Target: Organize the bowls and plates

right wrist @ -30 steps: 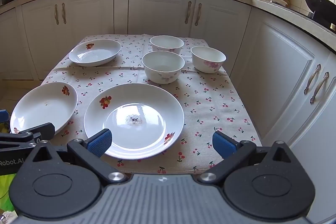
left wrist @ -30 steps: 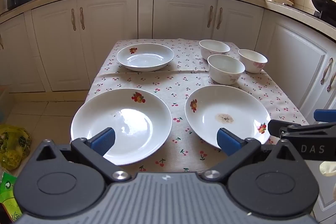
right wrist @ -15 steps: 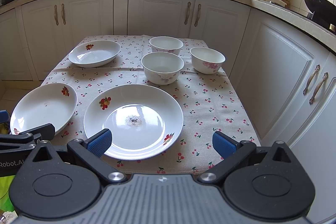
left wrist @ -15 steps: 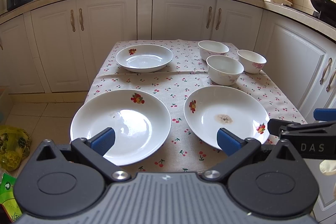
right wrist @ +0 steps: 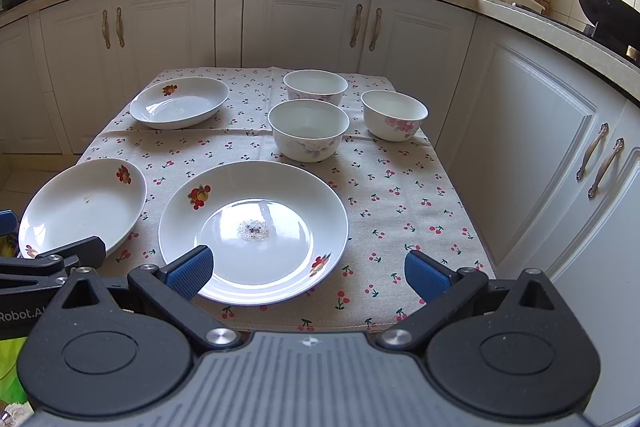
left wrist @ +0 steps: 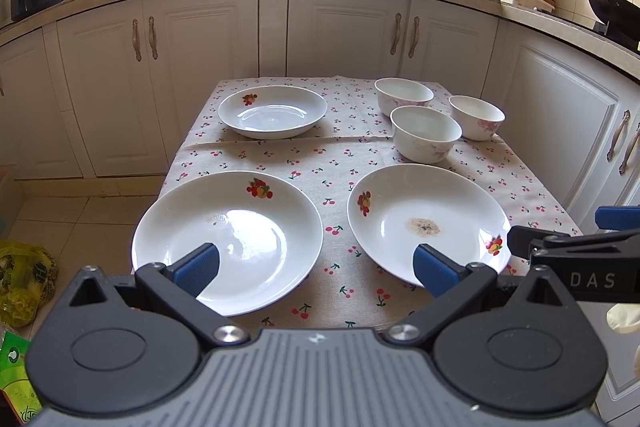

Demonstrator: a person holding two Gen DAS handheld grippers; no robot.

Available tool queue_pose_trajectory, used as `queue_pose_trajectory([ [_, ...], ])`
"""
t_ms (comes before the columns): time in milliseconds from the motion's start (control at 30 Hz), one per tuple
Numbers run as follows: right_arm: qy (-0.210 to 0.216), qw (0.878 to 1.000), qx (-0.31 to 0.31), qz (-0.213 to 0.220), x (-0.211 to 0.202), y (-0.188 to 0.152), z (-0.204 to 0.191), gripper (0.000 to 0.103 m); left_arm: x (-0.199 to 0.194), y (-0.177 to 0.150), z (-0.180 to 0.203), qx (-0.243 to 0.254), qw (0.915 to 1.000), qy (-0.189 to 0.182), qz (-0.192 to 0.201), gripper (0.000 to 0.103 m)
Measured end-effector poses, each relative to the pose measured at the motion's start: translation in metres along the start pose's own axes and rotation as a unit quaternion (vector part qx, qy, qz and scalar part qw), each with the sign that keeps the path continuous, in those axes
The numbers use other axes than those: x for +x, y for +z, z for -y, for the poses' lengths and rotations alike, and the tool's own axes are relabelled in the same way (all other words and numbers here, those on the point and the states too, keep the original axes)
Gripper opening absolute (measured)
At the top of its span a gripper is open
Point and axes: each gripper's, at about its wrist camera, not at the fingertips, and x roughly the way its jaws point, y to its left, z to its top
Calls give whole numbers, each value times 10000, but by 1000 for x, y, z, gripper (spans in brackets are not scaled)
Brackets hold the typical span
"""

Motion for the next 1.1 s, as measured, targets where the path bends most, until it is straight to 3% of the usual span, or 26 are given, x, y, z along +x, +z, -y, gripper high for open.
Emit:
queue_pose_trajectory([
  [1100, -3, 10000, 1, 16, -1, 1, 2, 103, -2, 3, 1, -6, 10000, -24, 21, 102],
])
